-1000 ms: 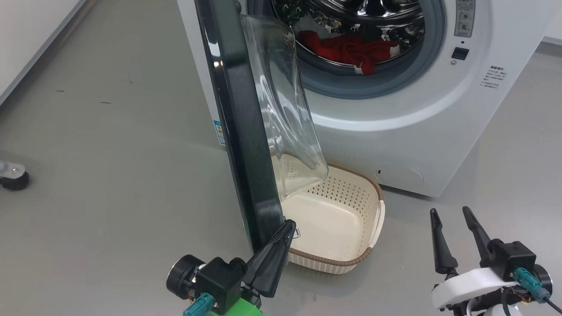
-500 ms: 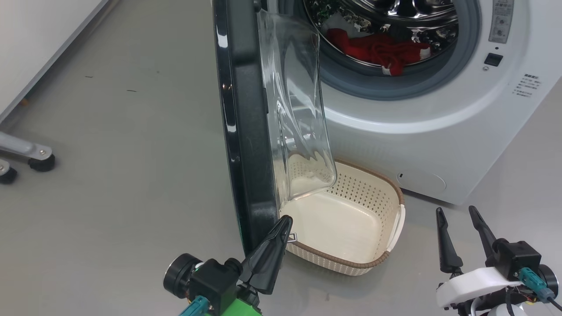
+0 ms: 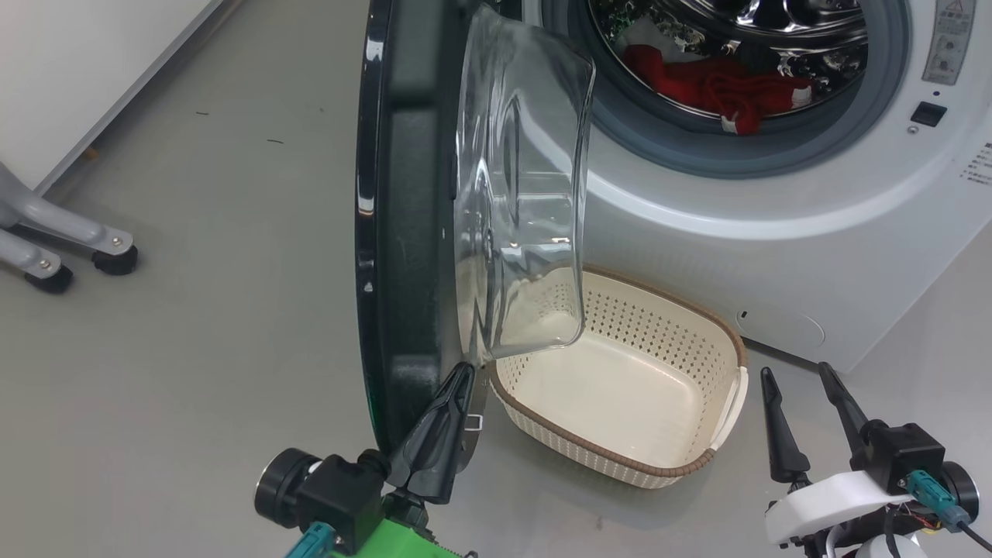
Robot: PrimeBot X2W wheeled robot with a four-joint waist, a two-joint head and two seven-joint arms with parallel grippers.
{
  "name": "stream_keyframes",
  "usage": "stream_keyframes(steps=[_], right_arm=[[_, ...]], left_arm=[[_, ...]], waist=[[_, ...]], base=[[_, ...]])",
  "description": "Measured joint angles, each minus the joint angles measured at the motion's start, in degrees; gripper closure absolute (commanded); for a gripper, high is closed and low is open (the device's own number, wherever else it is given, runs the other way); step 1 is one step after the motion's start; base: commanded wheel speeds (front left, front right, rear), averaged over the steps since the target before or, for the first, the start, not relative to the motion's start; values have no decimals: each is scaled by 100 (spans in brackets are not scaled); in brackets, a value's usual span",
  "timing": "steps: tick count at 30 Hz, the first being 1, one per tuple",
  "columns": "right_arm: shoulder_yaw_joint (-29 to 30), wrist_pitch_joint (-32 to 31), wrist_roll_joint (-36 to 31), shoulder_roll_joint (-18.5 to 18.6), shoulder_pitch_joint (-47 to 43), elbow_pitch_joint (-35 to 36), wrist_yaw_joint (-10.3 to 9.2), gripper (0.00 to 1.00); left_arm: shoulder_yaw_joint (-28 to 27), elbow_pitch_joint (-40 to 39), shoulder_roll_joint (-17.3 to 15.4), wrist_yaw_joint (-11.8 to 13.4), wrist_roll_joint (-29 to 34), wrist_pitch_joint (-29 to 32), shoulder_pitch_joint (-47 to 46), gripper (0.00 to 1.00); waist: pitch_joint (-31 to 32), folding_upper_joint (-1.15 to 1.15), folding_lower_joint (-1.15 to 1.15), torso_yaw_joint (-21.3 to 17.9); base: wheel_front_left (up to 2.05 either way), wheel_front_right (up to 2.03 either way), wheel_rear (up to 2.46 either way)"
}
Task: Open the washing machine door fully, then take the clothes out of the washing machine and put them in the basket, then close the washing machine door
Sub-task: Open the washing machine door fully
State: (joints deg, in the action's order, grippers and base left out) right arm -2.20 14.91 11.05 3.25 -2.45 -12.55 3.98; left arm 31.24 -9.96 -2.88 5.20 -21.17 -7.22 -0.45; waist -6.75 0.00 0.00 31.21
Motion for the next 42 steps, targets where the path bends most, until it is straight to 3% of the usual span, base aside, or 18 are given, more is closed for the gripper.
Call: stream_keyframes(steps=[17,42], right_arm=[[37,0,-20,1,93,-62,49,0],[122,0,-105,11,213,-58,101,0]], left_arm=[[-577,138,5,103,148,-182,177,100],[-2323,792,-125,113,221,-370,-17,100]], waist=[[-82,0,0,28],[-306,0,0,-151]], base=[[0,0,0],[0,0,0]])
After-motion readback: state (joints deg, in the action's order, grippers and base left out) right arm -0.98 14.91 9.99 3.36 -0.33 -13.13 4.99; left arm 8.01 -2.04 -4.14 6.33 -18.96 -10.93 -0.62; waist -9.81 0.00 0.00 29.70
